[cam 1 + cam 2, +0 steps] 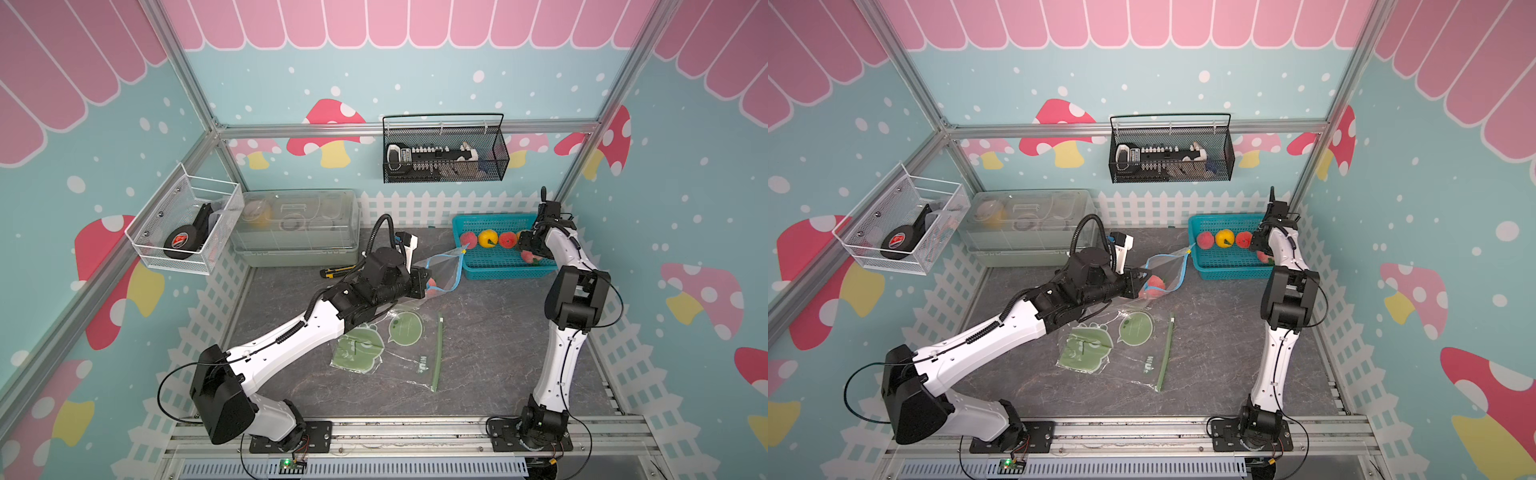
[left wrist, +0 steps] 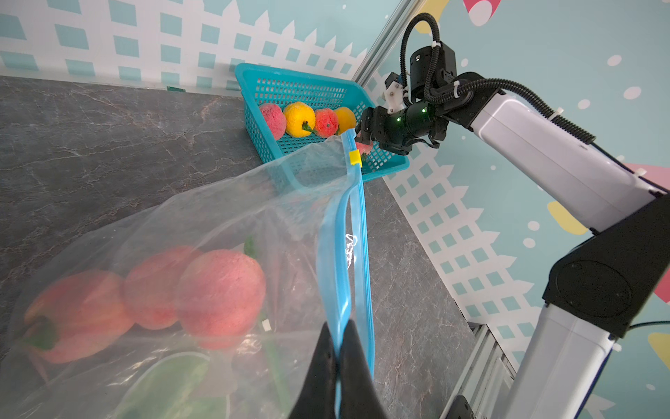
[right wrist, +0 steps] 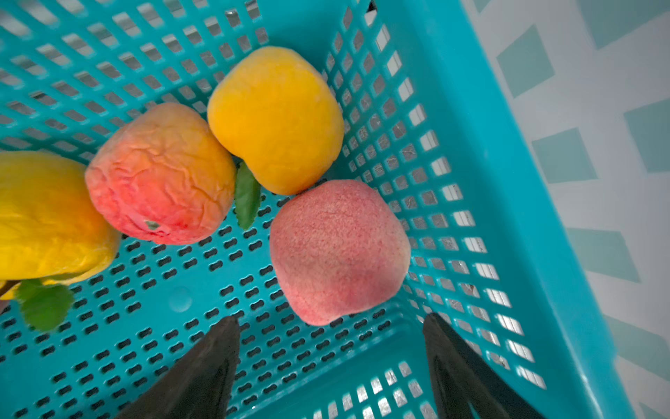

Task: Place the peach in a zip-top bag and seal the zipper
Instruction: Pick up the peach from the basket.

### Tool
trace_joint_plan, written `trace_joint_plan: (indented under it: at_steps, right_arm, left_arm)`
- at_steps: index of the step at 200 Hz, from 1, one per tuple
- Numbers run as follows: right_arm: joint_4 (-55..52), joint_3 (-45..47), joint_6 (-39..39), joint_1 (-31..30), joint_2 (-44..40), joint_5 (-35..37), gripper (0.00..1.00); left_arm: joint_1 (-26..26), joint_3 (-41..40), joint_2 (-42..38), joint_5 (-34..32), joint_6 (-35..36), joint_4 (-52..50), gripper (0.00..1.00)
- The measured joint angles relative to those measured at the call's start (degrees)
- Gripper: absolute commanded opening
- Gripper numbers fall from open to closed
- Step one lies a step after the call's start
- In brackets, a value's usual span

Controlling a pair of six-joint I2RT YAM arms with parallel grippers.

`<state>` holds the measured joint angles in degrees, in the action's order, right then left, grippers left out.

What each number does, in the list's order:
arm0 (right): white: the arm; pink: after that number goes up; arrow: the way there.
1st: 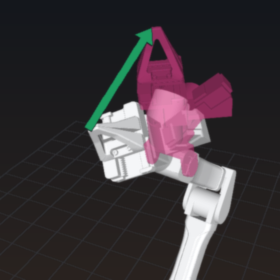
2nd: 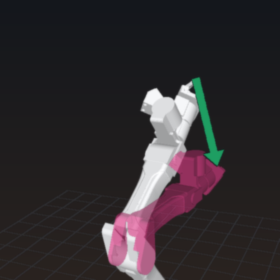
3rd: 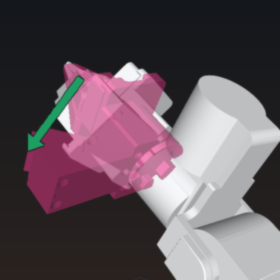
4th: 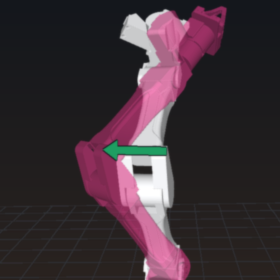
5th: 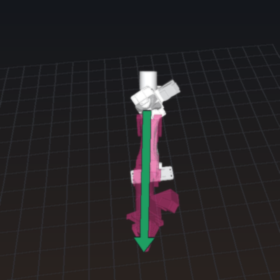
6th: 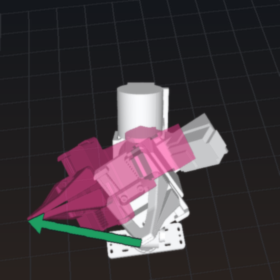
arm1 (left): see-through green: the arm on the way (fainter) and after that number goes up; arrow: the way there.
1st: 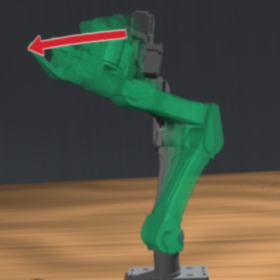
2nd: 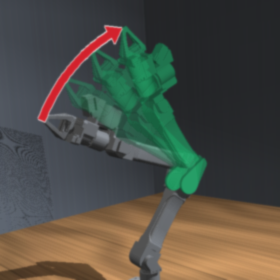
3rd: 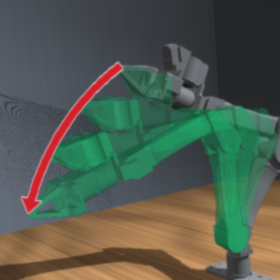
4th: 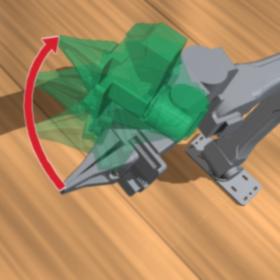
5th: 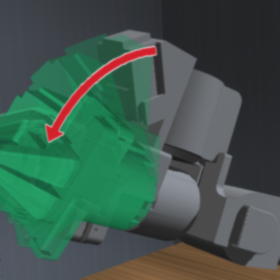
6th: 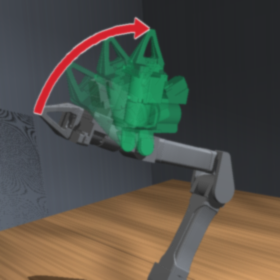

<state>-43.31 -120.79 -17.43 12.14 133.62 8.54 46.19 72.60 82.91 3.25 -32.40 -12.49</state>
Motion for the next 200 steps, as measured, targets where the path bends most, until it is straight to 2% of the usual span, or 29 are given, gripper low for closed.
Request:
trace_joint_plan:
  at_steps: [95, 141, 171, 200]
  right_arm:
    - [-2.6, -9.2, -2.3, 0.5, 8.0, -0.2, 0.81]
    - [-3.1, -11.0, -3.7, 0.8, 9.3, -0.7, 0.75]
    - [-3.1, -12.0, -4.2, 1.1, 9.8, -2.2, 0.62]
    - [-3.1, -12.1, -4.1, 1.4, 9.9, -3.7, 0.62]
  left_arm:
    - [-0.1, 0.0, 0.5, 0.0, 0.0, 0.3, 0.00]
    - [-0.4, 0.0, 0.5, 0.0, 0.0, 0.3, 0.00]
    - [-0.5, 0.0, 0.5, 0.0, 0.0, 0.3, 0.00]
    - [-0.6, 0.0, 0.5, 0.0, 0.0, 0.3, 0.00]
